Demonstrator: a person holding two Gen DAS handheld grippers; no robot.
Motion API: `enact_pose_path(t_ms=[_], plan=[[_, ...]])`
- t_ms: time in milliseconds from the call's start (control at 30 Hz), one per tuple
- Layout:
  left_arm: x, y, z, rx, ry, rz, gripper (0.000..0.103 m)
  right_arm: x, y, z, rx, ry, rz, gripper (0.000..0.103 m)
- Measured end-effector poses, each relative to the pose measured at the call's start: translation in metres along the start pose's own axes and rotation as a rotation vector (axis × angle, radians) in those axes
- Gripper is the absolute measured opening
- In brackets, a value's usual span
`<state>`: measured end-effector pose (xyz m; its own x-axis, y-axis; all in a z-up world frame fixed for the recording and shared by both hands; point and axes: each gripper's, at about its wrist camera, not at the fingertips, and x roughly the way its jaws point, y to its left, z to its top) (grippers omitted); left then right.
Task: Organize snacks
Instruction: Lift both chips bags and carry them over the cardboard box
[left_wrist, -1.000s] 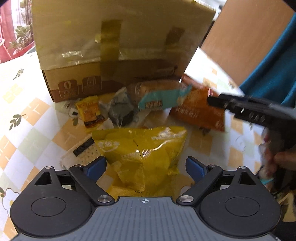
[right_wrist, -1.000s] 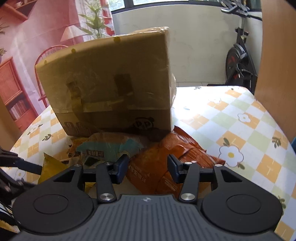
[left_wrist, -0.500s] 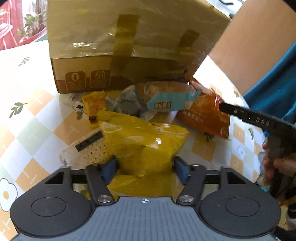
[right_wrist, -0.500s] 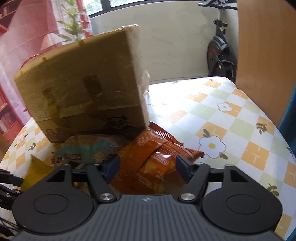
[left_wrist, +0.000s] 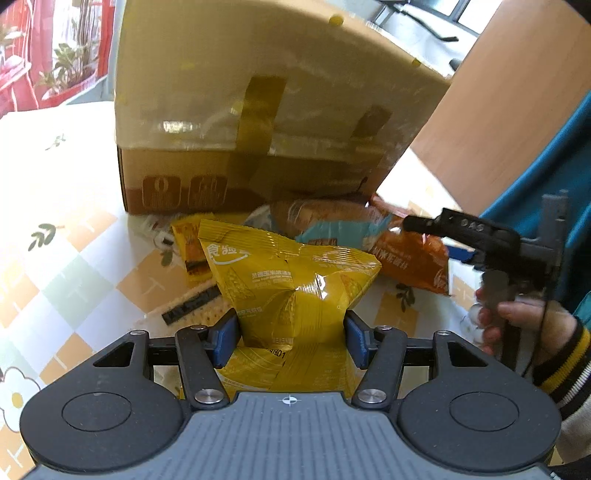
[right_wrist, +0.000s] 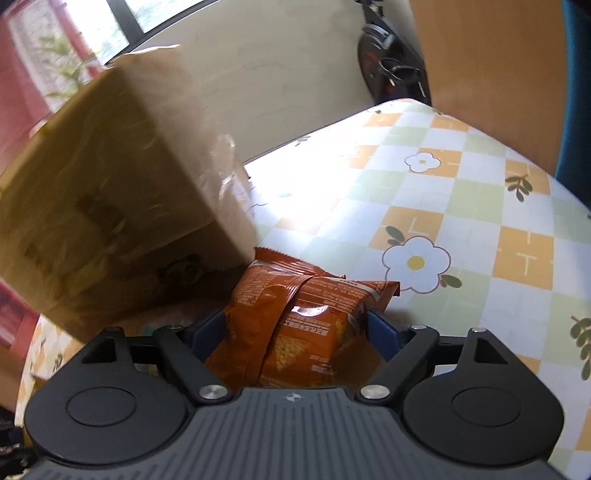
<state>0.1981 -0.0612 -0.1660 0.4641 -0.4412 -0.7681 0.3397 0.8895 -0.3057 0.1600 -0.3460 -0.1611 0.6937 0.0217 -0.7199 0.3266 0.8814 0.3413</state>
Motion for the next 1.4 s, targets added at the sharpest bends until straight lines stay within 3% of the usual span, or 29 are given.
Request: enact_pose_path(t_ms=[367, 433, 600, 767, 1067, 1267, 1400], plan=[[-0.021, 0.006, 0.004, -0.025, -0.092, -0.021, 0.061, 0.015, -0.007, -0.003, 0.101, 0.05, 0.018, 0.094], [-0.026, 0.009, 0.004, -0.027, -0.11, -0.017, 0.061, 0.014, -0.006, -0.005, 0.091, 0.04, 0.016, 0.089], [-0.046, 0.023, 0.007, -0.062, -0.18, -0.006, 0.061, 0.001, -0.007, -0.007, 0.083, 0.01, 0.038, 0.066], [-0.063, 0.027, 0.007, -0.047, -0.228, -0.014, 0.061, -0.019, -0.015, -0.013, 0.098, -0.017, 0.038, 0.062], [-0.093, 0.013, 0.024, 0.014, -0.333, -0.073, 0.061, -0.068, -0.025, 0.006, 0.113, -0.145, 0.026, 0.06], [-0.115, 0.0, 0.043, 0.067, -0.419, -0.108, 0.061, -0.103, -0.009, 0.038, 0.09, -0.292, 0.07, 0.059], [-0.125, -0.007, 0.061, 0.112, -0.47, -0.09, 0.062, -0.125, 0.001, 0.057, 0.076, -0.377, 0.108, 0.059]])
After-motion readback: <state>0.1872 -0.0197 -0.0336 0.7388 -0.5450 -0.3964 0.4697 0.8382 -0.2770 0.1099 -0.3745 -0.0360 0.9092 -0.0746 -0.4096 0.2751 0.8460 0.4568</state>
